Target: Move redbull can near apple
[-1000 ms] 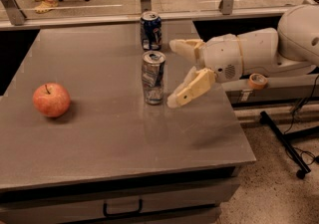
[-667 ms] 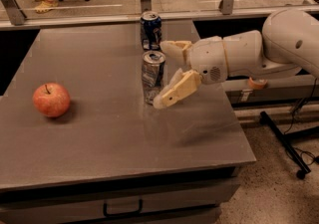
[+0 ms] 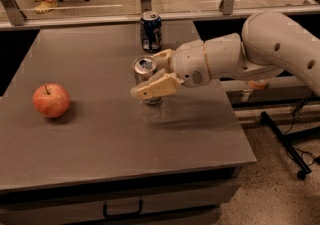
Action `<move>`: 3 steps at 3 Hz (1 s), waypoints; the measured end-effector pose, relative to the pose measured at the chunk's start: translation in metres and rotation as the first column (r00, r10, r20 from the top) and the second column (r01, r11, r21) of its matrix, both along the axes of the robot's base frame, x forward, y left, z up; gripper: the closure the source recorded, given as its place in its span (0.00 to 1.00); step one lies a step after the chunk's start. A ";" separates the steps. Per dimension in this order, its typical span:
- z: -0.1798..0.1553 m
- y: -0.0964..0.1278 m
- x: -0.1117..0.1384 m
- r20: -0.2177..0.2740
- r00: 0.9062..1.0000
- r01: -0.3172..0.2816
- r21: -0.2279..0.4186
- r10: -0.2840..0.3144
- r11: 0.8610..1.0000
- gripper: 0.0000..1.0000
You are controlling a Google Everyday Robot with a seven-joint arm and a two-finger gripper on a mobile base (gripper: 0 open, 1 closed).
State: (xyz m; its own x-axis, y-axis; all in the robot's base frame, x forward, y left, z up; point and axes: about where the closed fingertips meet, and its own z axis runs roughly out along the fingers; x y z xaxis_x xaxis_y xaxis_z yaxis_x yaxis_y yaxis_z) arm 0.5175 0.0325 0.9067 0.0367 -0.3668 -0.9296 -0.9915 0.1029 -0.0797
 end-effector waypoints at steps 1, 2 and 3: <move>-0.002 0.005 0.008 0.015 1.000 -0.007 -0.006 0.007 1.000 0.64; 0.028 0.018 0.007 0.036 0.998 -0.056 0.018 0.055 0.998 0.88; 0.084 0.044 -0.014 0.103 0.978 -0.190 0.061 0.183 0.980 1.00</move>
Offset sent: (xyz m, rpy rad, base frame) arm 0.0040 0.0316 0.0851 0.0691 -0.0734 0.1422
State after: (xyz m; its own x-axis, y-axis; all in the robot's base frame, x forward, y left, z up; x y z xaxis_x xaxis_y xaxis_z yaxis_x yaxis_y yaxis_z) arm 0.5035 0.0760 0.9905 0.1889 -0.2787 -0.9416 -0.9818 -0.0742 -0.1750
